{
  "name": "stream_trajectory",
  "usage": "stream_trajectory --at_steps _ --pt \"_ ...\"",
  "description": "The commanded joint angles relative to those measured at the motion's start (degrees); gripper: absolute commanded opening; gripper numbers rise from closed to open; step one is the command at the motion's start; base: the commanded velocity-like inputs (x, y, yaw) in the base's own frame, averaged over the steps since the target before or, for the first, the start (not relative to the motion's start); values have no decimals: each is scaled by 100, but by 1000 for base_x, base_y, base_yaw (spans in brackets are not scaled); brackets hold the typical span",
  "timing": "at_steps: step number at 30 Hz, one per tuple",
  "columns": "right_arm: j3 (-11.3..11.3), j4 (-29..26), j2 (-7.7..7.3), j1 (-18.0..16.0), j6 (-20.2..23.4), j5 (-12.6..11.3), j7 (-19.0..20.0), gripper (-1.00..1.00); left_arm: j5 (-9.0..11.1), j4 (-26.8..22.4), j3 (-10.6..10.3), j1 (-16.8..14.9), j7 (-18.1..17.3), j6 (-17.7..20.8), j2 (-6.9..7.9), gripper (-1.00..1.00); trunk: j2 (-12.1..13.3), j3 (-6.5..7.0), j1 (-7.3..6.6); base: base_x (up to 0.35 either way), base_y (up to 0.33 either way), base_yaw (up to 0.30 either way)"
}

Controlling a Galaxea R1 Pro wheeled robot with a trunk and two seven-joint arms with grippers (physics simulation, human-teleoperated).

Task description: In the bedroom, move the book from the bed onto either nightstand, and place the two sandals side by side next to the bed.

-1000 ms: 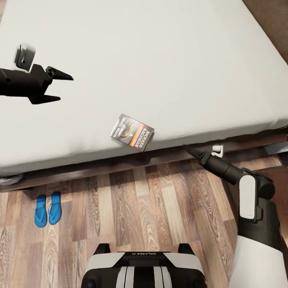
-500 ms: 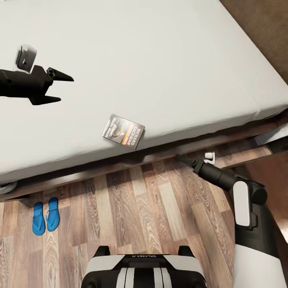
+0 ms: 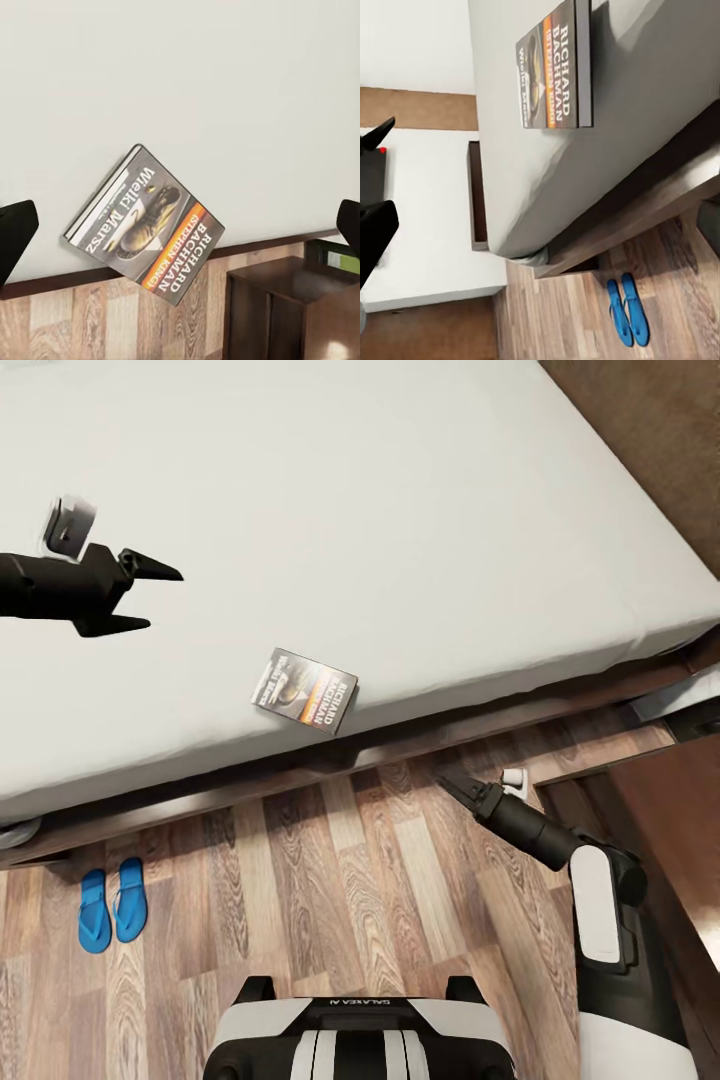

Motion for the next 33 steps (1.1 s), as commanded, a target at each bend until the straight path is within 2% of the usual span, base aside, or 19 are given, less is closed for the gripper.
stream_trajectory --at_steps 1,11,14,19,24,30,33 --pt "-14 33 77 10 23 20 42 100 47 -2 -6 6 52 13 21 100 -2 -2 0 0 45 -1" --pt "-18 409 258 100 23 -16 24 100 48 -1 5 175 38 13 170 100 -2 0 0 0 135 0" --pt "-16 879 273 87 -361 -23 25 100 48 0 5 191 37 12 260 100 -2 0 0 0 57 0" --pt "10 1530 284 74 -1358 -55 173 100 51 2 31 204 33 -6 358 100 -2 0 0 0 23 0" --pt "36 1889 305 -6 -1671 -63 242 100 84 1 16 217 20 -7 382 100 -2 0 0 0 8 0" --pt "70 2478 304 -389 -1949 -73 271 100 111 0 -2 238 -3 16 389 100 -2 0 0 0 2 0" --pt "74 2601 310 -469 -1993 -78 259 100 112 2 7 291 -80 19 393 100 -2 0 0 0 0 0"
